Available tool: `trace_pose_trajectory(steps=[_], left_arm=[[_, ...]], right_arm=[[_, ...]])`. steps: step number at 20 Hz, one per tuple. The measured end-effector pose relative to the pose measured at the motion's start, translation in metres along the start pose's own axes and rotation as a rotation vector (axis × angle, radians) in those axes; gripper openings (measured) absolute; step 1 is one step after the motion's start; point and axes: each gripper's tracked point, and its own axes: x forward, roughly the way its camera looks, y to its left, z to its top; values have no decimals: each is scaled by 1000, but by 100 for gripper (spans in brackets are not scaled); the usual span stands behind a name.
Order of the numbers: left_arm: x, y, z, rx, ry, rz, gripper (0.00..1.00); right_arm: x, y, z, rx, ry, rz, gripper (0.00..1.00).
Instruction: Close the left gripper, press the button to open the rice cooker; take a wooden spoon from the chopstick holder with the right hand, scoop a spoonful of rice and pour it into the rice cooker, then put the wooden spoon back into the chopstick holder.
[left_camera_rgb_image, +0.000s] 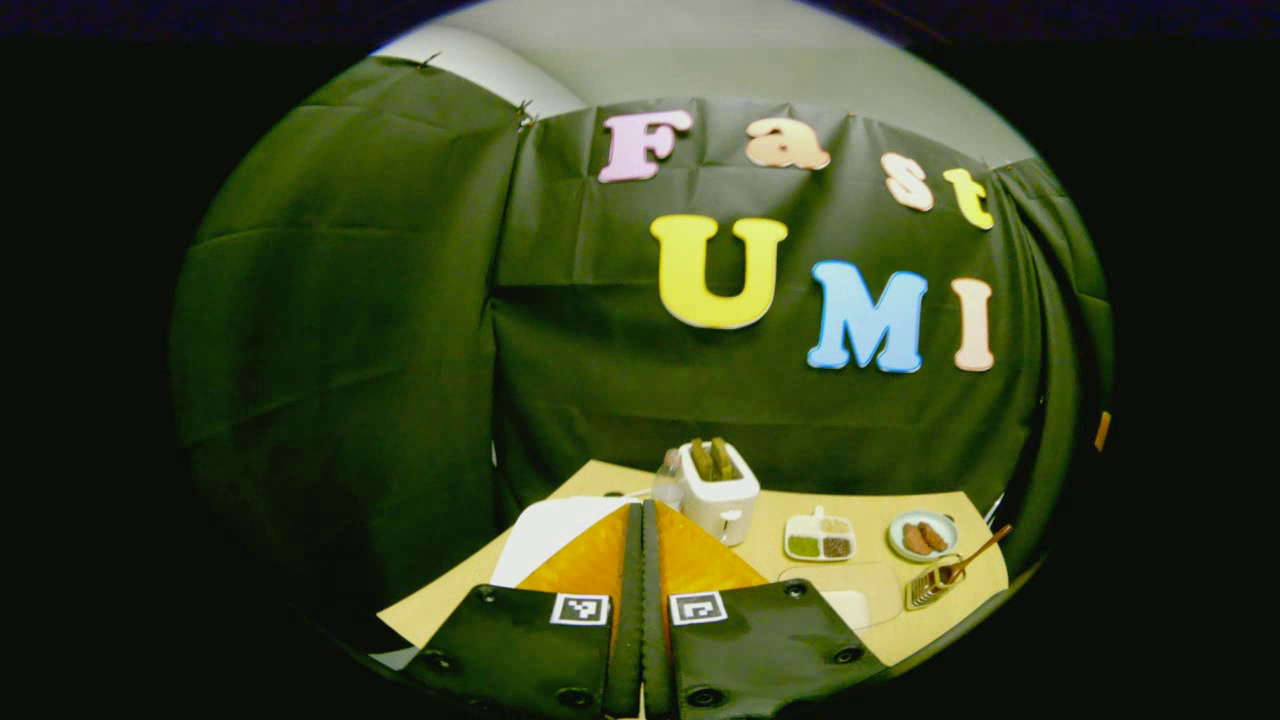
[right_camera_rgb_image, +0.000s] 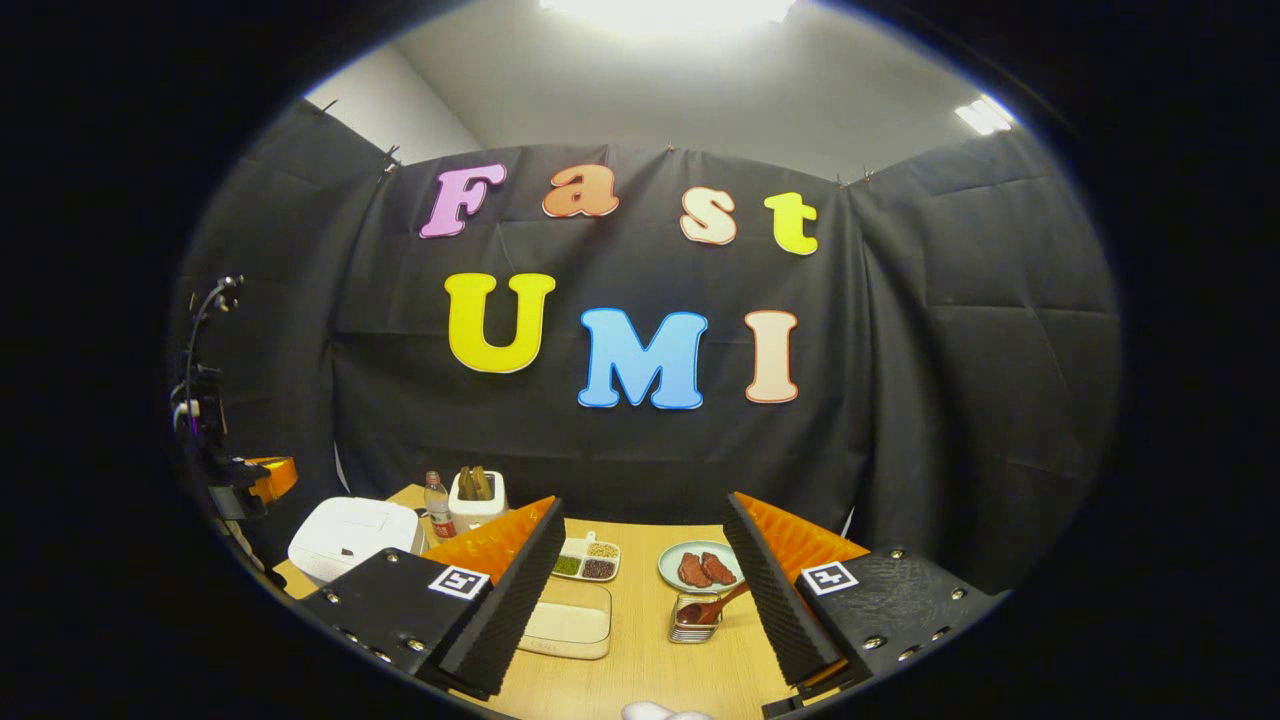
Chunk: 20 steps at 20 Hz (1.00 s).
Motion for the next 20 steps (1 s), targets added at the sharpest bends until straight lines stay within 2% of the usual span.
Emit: trace_pose_trajectory(steps=[2, 7, 14, 15, 20], left_arm=[[26, 16, -38, 15, 71, 38, 8], [67, 25, -114, 1, 200, 60, 8], [81, 40, -155, 11, 300, 82, 8], [83, 40, -150, 17, 275, 77, 8], [82, 40, -151, 36, 329, 84, 10]], right_arm=[[2, 7, -8, -9, 24, 3, 98], [3, 17, -28, -41, 86, -1, 98], [6, 28, -37, -59, 122, 8, 98], [7, 29, -38, -60, 123, 10, 98], [9, 33, -45, -54, 147, 22, 98]])
